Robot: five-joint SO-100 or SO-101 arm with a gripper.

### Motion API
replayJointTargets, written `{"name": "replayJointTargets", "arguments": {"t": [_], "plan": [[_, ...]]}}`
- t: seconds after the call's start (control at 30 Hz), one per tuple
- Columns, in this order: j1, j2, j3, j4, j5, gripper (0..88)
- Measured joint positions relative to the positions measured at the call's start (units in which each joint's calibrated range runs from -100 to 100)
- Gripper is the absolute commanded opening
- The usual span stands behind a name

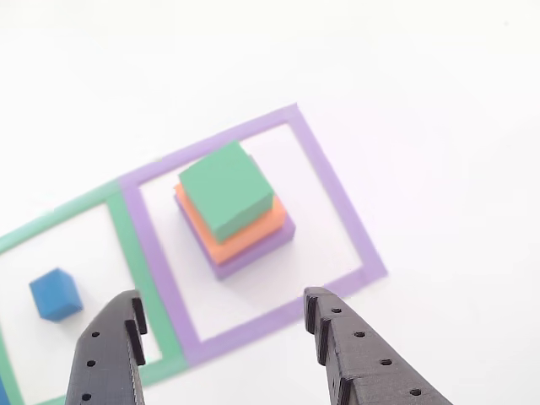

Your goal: Tower of hanoi

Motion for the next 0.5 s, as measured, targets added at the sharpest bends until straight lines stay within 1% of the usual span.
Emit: {"name": "replayJointTargets", "arguments": {"t": [0.2,0.33,0.5], "plan": [[1.4,0.3,16.0,-22.2,0.0,25.9],[1.7,2.4,23.2,-33.9,0.0,28.6],[2.4,9.5,29.8,-52.2,0.0,32.2]]}}
